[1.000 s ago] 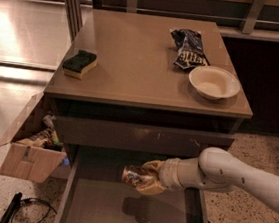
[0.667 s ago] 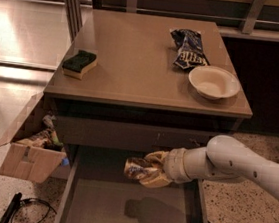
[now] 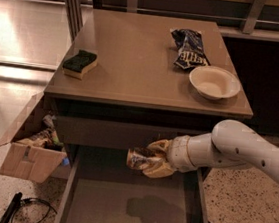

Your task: Pick orange can from middle drawer and place on counter

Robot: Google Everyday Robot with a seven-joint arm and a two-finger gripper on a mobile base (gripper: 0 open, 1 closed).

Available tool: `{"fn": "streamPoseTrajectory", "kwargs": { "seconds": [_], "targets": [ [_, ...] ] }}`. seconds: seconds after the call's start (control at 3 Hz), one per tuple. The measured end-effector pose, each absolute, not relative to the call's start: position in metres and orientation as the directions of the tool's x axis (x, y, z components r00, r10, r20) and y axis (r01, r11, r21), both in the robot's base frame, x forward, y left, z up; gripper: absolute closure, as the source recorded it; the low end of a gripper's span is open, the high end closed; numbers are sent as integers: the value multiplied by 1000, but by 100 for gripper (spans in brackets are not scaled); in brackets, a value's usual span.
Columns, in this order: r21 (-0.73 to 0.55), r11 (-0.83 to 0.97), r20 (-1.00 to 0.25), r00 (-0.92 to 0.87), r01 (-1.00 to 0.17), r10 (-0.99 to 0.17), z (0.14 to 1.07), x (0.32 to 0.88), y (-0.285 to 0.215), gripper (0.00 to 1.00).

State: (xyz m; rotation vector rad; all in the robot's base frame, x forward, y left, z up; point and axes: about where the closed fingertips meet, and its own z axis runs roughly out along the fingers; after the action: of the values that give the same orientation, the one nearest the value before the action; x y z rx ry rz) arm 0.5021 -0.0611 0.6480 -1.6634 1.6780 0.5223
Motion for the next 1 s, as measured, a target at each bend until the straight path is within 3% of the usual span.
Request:
{"fn": "streamPoseTrajectory", "kwargs": {
  "seconds": [0.67, 1.0],
  "targets": [
    [-369, 70, -672, 214, -927, -709, 781, 424, -52, 100],
    [-415, 117, -680, 222, -902, -699, 861, 420, -49, 100]
  ]
}}
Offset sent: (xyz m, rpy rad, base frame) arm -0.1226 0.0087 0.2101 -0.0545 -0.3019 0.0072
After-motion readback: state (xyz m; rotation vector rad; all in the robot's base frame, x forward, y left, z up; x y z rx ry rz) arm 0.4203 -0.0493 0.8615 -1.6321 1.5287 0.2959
